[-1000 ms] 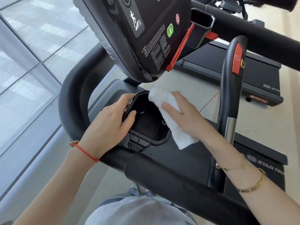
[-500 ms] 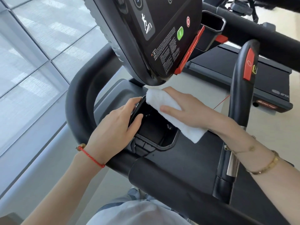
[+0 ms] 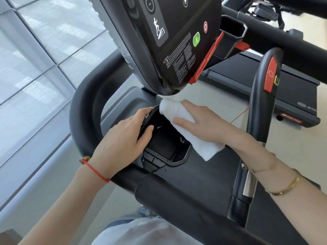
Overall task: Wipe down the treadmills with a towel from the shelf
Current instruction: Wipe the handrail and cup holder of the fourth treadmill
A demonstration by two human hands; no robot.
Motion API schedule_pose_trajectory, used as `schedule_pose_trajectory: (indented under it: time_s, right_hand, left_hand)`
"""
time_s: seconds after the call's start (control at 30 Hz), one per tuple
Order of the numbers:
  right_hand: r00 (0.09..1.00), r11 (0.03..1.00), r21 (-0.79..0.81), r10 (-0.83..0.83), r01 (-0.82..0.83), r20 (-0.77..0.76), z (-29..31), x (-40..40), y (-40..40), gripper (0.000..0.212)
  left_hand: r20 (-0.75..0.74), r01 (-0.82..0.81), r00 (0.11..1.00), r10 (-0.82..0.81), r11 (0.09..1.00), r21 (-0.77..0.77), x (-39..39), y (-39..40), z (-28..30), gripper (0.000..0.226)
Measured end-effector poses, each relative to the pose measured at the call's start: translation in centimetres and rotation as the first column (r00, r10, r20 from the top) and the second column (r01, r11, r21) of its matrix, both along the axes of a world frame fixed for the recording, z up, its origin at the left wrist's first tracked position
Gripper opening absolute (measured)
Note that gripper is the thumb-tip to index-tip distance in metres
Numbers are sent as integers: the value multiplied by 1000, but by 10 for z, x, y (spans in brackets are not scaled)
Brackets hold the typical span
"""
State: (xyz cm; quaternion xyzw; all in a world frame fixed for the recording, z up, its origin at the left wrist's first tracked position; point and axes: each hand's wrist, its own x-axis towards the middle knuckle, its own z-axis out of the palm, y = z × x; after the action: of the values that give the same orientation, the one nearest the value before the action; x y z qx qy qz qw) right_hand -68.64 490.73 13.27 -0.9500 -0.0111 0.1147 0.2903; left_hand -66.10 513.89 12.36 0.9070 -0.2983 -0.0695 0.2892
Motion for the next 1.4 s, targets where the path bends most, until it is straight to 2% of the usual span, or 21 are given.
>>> schedule_pose_trajectory:
  time_s: [0.07, 0.13, 0.2, 0.33, 0.43, 0.57, 0.7, 0.8, 0.9, 1.03, 1.13, 1.3, 1.4]
  right_hand:
    - [1000, 1000, 1, 26, -26, 9, 2, 7, 2, 24]
    - [997, 999, 31, -28, 26, 67, -2, -1, 3, 25]
    - [986, 984, 130, -137, 124, 97, -10, -18, 5, 30]
    - [939, 871, 400, -337, 284, 68, -25, -53, 18, 41]
    - [919, 815, 479, -392, 327, 38, -29, -61, 26, 47]
    - [954, 899, 333, -300, 284, -4, -16, -35, 12, 28]
    - [986, 975, 153, -165, 158, 28, -7, -25, 5, 30]
    - [987, 994, 37, -104, 100, 122, -11, -35, 8, 37]
    - [982, 995, -102, 34, -15, 187, -3, -23, 7, 44]
    - [960, 961, -214, 215, -175, 180, 7, 10, 15, 43]
    - [967, 973, -181, 174, -140, 185, 3, 11, 15, 41]
    - [970, 989, 68, -139, 128, 198, -18, -28, 1, 28]
    - [945, 958, 204, -243, 200, 218, -27, -49, 5, 31]
  left_hand:
    - [8, 3, 1000, -3, 1000, -5, 1, 0, -1, 47]
    - [12, 2, 1000, -2, 1000, -14, 2, 0, -2, 45]
    - [-3, -8, 1000, 8, 1000, -28, 3, 0, -2, 44]
    - [-6, -3, 1000, 3, 1000, -20, 5, 0, -3, 47]
    - [7, 13, 1000, -13, 1000, -17, 5, 1, -3, 47]
    - [14, 23, 1000, -23, 1000, -12, 6, 1, -5, 47]
    - [37, 20, 999, -19, 999, -29, 5, 2, -5, 43]
    - [41, 7, 999, -6, 1000, -19, 3, 1, -6, 42]
    - [63, -25, 998, 24, 1000, 17, 1, 0, -5, 49]
    - [73, -30, 997, 28, 999, 29, 1, 0, -6, 43]
    - [74, -38, 997, 37, 999, 13, 1, 0, -6, 38]
    - [51, -2, 999, 2, 1000, -3, 4, 1, -6, 45]
    - [69, 16, 997, -16, 1000, 2, 5, 2, -7, 47]
